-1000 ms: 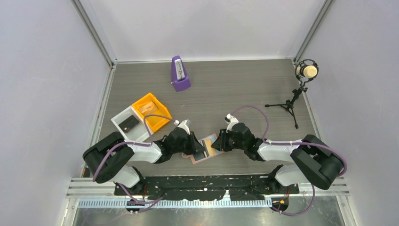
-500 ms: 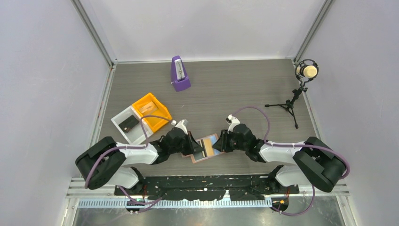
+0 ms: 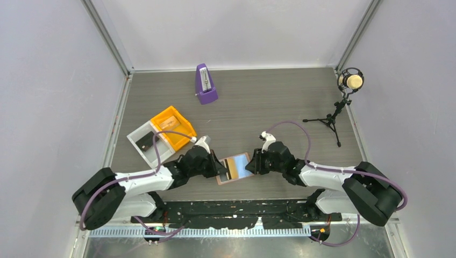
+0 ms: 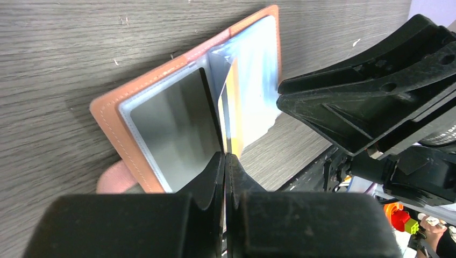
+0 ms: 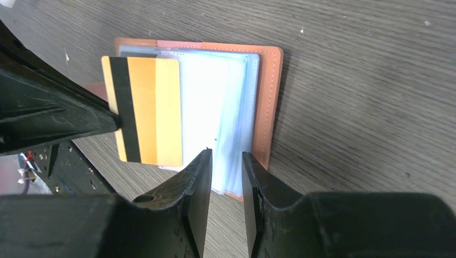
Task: Take the credit cards out of the card holder
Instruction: Remove the credit card from the card holder.
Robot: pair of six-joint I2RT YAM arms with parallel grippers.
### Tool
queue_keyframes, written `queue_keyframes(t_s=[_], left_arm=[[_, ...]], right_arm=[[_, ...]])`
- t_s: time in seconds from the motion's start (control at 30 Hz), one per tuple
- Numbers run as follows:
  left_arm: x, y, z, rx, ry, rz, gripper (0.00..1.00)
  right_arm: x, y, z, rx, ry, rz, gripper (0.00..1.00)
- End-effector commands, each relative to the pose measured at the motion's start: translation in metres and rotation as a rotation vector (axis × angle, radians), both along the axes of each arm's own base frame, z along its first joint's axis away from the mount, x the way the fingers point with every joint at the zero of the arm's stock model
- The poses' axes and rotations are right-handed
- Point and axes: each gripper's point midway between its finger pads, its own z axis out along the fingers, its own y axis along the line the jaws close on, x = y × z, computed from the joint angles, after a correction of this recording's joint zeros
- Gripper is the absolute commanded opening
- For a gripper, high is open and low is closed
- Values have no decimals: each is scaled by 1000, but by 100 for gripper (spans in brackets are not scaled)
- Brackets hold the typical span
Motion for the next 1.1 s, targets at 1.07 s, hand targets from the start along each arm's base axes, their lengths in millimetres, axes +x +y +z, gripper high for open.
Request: queue_keyframes(t_s=[1.07], left_arm=[[-9,4,105,-323,-8,111,0]], right_arm=[[-38,65,126,-286,-1433,473,64]])
